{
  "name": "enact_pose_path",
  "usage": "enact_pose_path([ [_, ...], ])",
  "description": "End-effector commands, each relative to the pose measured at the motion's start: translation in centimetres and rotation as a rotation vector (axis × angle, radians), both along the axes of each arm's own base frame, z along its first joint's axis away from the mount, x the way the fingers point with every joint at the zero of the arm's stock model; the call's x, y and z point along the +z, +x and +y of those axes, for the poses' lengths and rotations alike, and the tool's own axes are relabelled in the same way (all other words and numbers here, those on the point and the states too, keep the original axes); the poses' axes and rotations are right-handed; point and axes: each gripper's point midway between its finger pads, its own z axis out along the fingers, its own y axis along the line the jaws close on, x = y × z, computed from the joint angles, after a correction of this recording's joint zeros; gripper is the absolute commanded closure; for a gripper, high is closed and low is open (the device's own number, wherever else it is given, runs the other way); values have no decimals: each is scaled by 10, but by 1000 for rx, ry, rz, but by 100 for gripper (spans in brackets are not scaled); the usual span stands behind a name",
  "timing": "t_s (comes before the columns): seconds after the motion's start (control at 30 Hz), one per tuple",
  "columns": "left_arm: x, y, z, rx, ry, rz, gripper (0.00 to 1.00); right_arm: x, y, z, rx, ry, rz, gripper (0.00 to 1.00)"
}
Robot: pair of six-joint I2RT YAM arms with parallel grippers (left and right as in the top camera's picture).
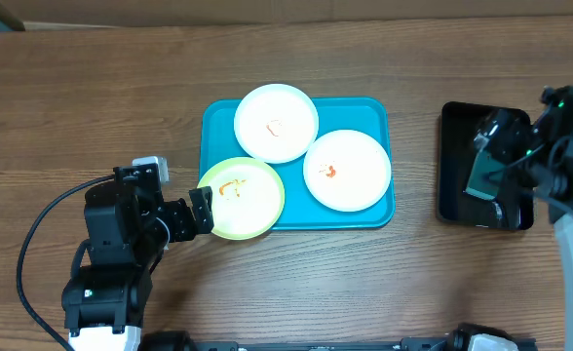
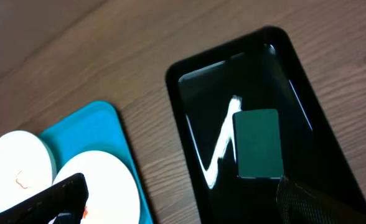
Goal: Clean dirty plates on tray and stack at the side
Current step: 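Move the right gripper over the black tray to the green sponge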
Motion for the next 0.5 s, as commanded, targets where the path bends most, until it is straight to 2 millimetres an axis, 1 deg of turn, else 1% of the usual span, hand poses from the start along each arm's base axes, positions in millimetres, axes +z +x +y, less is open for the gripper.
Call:
enact_pose_path([
  [0.0,12,3,-3,-8,-13,-30,0,-13,10,-10,-26,36,49,2],
  [0.17,12,3,-3,-7,-14,-30,0,-55,15,-27,-71,53,171,4],
  [0.23,12,3,-3,-8,-13,-30,0,-70,15,-38,-111,23,220,6],
  [0.37,12,3,-2,-7,-13,-30,0,-88,14,-56,-163,-51,281,7],
  [0.47,12,3,-2,-7,-13,-30,0,-97,14,-59,-169,-58,308,7],
])
